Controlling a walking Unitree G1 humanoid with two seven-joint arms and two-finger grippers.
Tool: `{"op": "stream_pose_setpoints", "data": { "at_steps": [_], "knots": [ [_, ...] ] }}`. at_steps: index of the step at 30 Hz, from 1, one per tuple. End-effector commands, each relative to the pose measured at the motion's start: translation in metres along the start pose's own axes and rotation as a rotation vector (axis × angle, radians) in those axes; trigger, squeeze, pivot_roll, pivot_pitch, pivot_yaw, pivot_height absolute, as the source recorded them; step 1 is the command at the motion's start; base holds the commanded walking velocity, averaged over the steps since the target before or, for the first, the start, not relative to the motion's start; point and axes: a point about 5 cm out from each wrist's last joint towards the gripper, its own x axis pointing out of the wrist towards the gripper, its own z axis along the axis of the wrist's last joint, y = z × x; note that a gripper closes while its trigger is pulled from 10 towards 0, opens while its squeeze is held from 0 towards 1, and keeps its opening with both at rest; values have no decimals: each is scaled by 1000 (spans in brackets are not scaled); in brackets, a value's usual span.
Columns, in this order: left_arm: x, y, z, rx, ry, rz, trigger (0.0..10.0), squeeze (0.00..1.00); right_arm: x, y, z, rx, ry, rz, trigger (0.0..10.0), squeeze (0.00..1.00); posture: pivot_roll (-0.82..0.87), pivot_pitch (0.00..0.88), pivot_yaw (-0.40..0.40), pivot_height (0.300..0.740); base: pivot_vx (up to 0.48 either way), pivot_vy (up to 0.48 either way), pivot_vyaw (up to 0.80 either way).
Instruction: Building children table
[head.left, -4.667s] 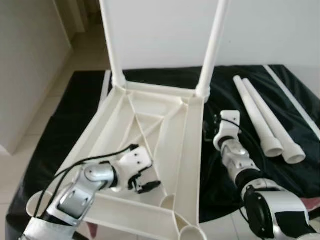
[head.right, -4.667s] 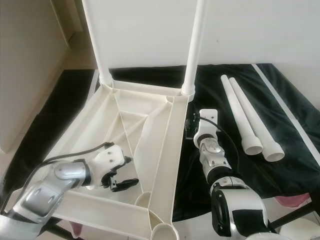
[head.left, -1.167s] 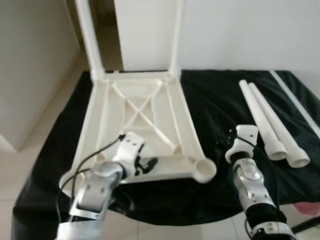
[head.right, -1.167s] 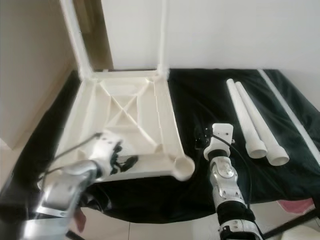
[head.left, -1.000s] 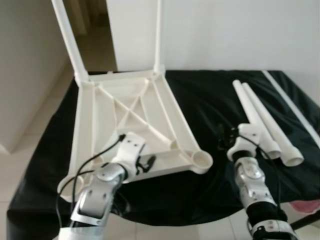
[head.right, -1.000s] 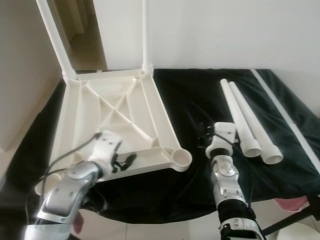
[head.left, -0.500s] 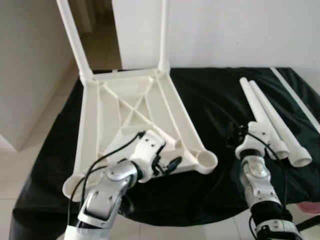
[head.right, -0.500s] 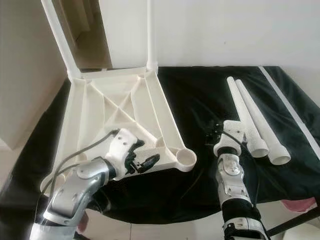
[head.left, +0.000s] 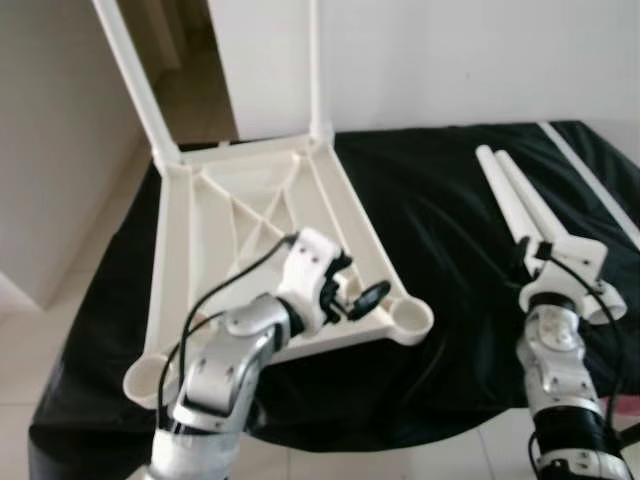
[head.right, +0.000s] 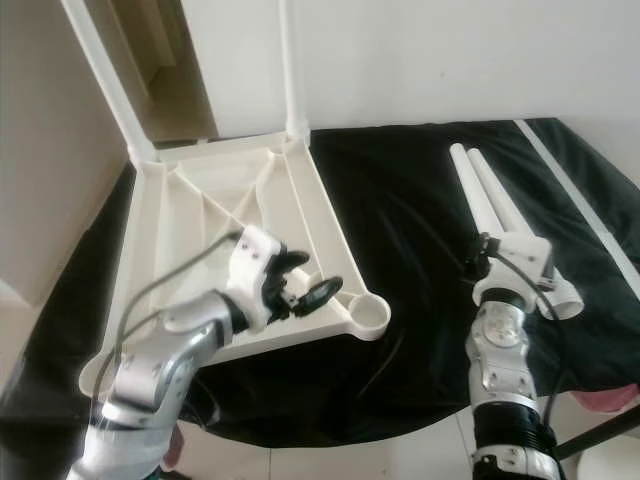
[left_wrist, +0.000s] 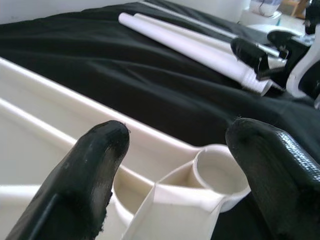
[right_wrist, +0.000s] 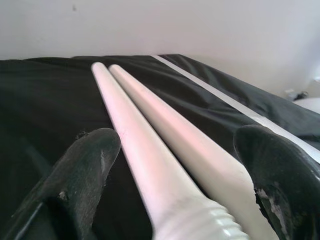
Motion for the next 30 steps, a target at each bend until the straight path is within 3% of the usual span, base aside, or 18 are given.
{"op": "stream_pose_setpoints", "data": {
  "at_steps": [1, 14, 15, 30],
  "knots": [
    [4, -3, 0, -20, -5, -25, 10000, 0, -3, -7, 1, -23, 22, -12, 10000, 0, -67, 62, 86, 740, 0, 0, 0],
    [10, -9, -2, -23, 13, -67, 10000, 0, -6, -31, 6, -51, 102, 25, 10000, 0, -90, 88, 100, 740, 0, 0, 0],
    [11, -9, -2, -35, 9, -69, 10000, 0, -5, -33, 9, -55, 116, 92, 10000, 0, -102, 95, 100, 740, 0, 0, 0],
    [18, -11, 2, -49, -24, -41, 10000, 0, -3, -17, 12, -51, 177, 358, 10000, 0, -101, 103, 61, 740, 0, 0, 0]
  ]
}}
